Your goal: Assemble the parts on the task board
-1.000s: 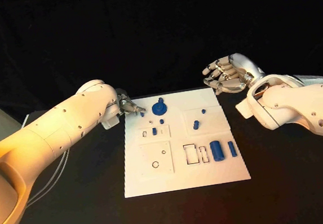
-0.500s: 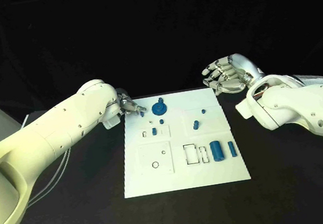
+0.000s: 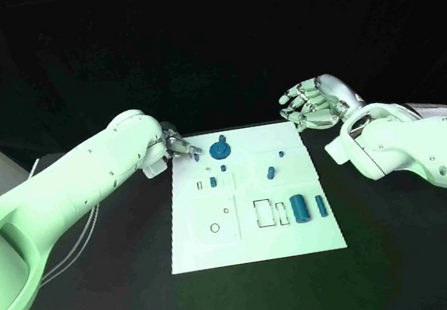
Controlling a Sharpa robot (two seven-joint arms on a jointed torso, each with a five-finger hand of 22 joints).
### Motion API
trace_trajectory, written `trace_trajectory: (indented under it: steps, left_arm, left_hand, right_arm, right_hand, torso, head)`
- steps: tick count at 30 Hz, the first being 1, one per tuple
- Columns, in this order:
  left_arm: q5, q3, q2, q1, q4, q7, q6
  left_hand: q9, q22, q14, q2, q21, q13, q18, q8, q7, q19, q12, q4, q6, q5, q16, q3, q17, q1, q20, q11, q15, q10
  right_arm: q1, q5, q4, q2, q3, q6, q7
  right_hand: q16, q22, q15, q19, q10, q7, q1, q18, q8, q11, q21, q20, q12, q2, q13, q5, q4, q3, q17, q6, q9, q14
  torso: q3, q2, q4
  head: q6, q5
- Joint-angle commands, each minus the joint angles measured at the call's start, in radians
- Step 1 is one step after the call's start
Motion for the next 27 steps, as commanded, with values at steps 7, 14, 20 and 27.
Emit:
trace_trajectory:
  steps: [7, 14, 20, 27]
  left_arm:
    - [0.015, 0.001, 0.007, 0.001, -0.007, 0.014, -0.004]
    - [0.025, 0.0, 0.01, 0.001, -0.01, 0.021, 0.002]
    - [0.029, 0.0, 0.012, 0.001, -0.01, 0.025, 0.01]
    - [0.039, 0.0, 0.011, 0.001, -0.009, 0.029, 0.012]
  left_hand:
    - [0.015, 0.0, 0.101, 0.004, -0.005, 0.002, -0.005, 0.008, -0.001, -0.008, -0.005, -0.002, -0.01, -0.002, -0.001, 0.042, 0.251, 0.027, -0.002, 0.0, -0.004, -0.011]
    - [0.038, 0.0, 0.1, 0.005, -0.005, 0.004, -0.005, 0.009, -0.004, -0.01, -0.011, -0.009, -0.017, -0.002, -0.002, 0.116, 0.25, 0.085, -0.004, -0.003, -0.007, -0.016]
    - [0.049, 0.0, 0.101, 0.001, -0.005, 0.007, -0.005, 0.011, -0.005, -0.011, -0.013, -0.014, -0.018, -0.003, -0.001, 0.147, 0.251, 0.111, -0.004, -0.004, -0.007, -0.016]
    - [0.063, 0.001, 0.102, 0.007, -0.005, 0.005, -0.005, 0.01, -0.009, -0.012, -0.02, -0.036, -0.023, -0.002, 0.0, 0.211, 0.254, 0.154, -0.006, -0.007, -0.01, -0.021]
  right_arm:
    - [0.0, -0.015, 0.001, 0.002, 0.0, 0.013, 0.0]
    - [0.0, -0.017, 0.002, 0.002, 0.0, 0.015, -0.001]
    - [0.0, -0.017, 0.002, 0.003, 0.0, 0.015, -0.002]
    - [0.0, -0.017, 0.002, 0.004, 0.0, 0.015, -0.002]
  right_hand:
    - [-0.005, -0.002, -0.001, 0.009, 0.005, 0.006, -0.007, 0.002, -0.005, 0.002, -0.004, -0.001, -0.005, 0.0, -0.001, 0.004, 0.002, -0.003, 0.002, -0.004, -0.001, 0.005]
    - [-0.005, -0.002, -0.001, 0.009, 0.005, 0.006, -0.007, 0.002, -0.005, 0.002, -0.004, -0.001, -0.005, 0.0, -0.001, 0.004, 0.002, -0.003, 0.002, -0.004, -0.001, 0.005]
    - [-0.005, -0.002, -0.001, 0.009, 0.005, 0.006, -0.007, 0.002, -0.005, 0.002, -0.004, -0.001, -0.005, 0.0, -0.001, 0.004, 0.002, -0.003, 0.002, -0.004, -0.001, 0.005]
    - [-0.008, -0.003, -0.001, 0.01, 0.007, 0.006, -0.008, 0.002, -0.005, 0.002, -0.006, -0.001, -0.007, -0.001, -0.004, 0.007, 0.003, -0.004, 0.004, -0.003, -0.001, 0.005]
  torso:
    - [0.0, 0.0, 0.0004]
    - [0.0001, 0.0, 0.0011]
    - [0.0001, 0.0, 0.0008]
    - [0.0001, 0.0, 0.0009]
  head:
    - [0.0, -0.004]
    - [-0.001, -0.004]
    - [-0.002, -0.004]
    - [-0.003, -0.005]
